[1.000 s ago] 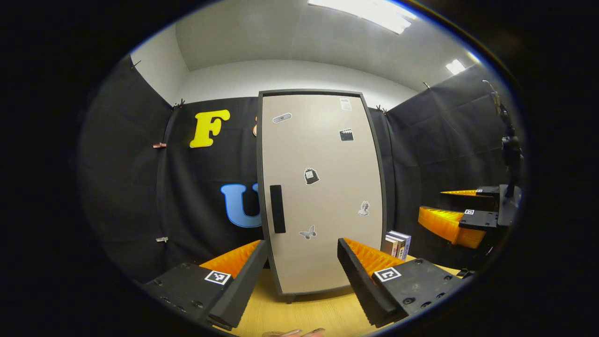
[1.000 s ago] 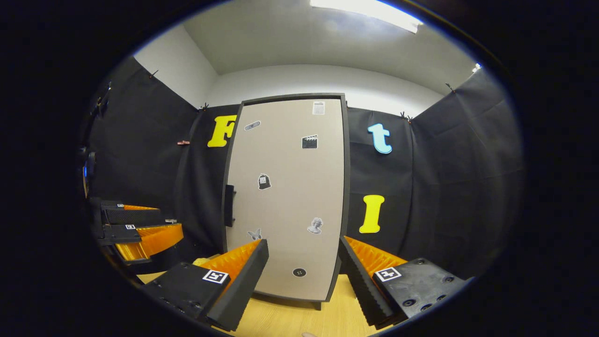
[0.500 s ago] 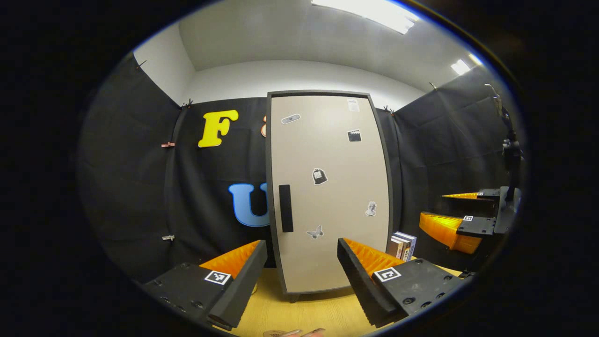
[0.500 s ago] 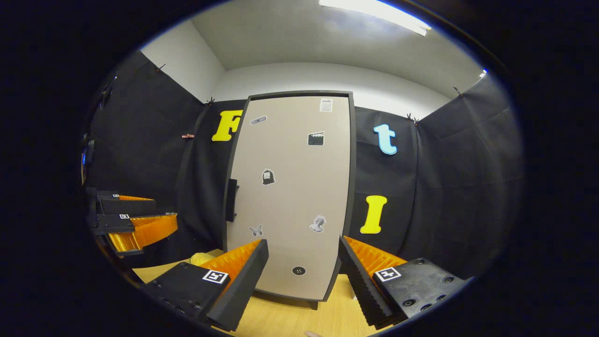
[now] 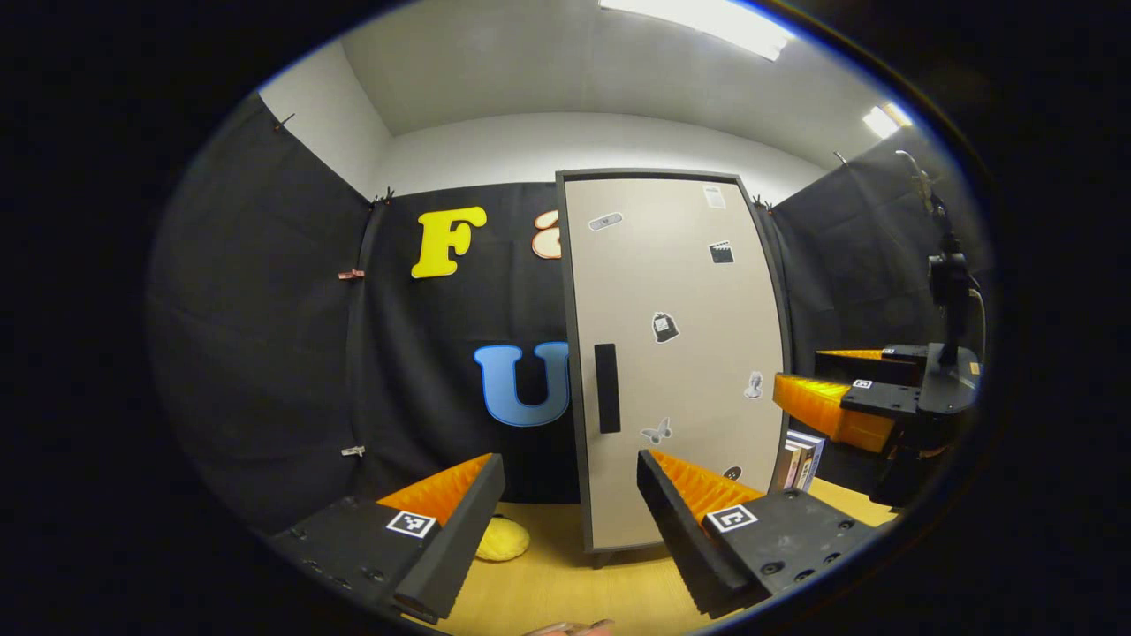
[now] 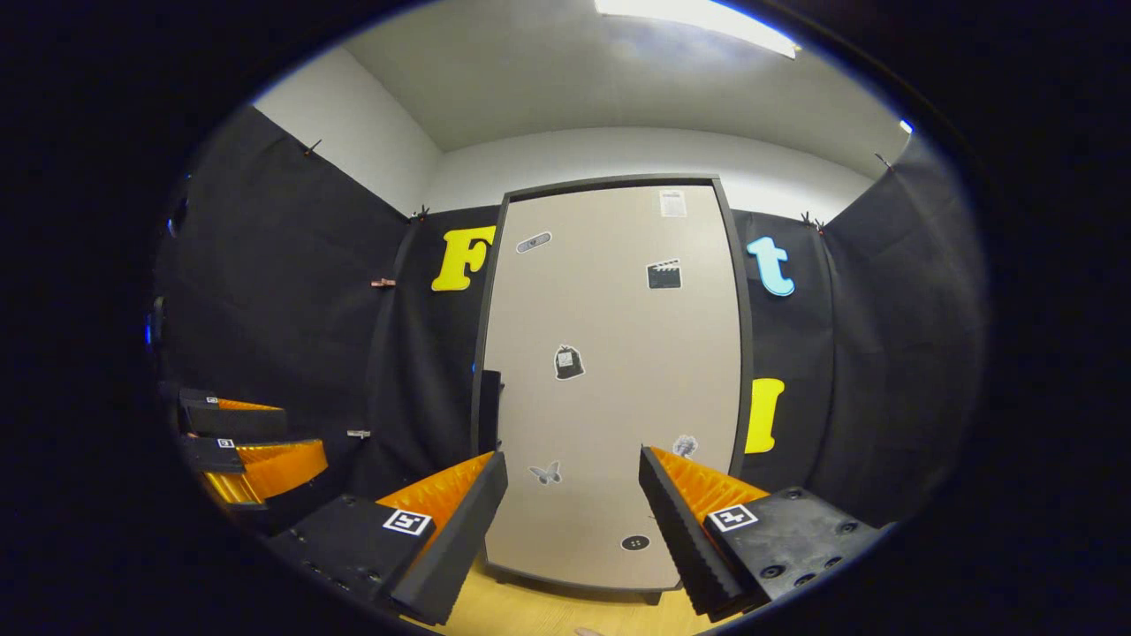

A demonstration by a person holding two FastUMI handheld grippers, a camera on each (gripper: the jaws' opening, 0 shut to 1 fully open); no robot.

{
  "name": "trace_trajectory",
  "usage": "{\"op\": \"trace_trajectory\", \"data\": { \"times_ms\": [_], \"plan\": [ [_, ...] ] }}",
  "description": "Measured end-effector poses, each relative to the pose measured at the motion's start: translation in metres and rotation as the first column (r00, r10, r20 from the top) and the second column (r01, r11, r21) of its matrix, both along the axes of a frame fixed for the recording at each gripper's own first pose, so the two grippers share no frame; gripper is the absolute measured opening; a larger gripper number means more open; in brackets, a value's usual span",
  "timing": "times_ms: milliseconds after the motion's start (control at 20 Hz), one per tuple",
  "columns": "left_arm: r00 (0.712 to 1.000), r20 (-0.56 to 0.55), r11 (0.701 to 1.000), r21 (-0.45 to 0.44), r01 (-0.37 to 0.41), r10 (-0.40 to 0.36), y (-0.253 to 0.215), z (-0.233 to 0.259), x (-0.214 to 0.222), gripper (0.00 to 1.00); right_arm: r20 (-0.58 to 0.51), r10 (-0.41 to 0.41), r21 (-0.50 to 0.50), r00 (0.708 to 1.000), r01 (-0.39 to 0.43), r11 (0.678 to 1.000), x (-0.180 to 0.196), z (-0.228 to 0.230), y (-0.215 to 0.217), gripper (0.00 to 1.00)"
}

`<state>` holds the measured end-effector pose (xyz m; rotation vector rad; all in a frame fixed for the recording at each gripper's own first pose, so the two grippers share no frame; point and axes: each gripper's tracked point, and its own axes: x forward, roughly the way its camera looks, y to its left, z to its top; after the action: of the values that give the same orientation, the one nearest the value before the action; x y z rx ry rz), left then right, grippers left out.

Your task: Open the cabinet door with the right hand, grasp the bottle in the cabinet with the left hand and place it on the coaster, then close the cabinet door with the right hand.

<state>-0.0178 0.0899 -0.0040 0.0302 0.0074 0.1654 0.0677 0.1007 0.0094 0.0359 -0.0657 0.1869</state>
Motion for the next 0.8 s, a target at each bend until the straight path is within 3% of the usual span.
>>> {"op": "trace_trajectory", "data": {
  "times_ms": [200,450,800],
  "plan": [
    [1.0,0.007,0.999,0.04,0.014,-0.014,0.043,-0.001,0.01,0.95,-0.011,0.006,0.028,1.0,-0.006,1.0,0.032,-0.002,0.052,0.97],
    [0.998,0.011,0.997,0.029,0.068,-0.068,0.079,-0.011,0.027,0.95,-0.011,-0.021,0.021,1.0,0.021,1.0,0.078,-0.007,0.1,0.97],
    [0.992,-0.009,0.992,0.012,0.129,-0.129,0.107,-0.031,0.049,0.95,0.069,-0.1,0.078,0.993,0.094,0.992,0.141,0.006,0.123,0.97]
  ]
}}
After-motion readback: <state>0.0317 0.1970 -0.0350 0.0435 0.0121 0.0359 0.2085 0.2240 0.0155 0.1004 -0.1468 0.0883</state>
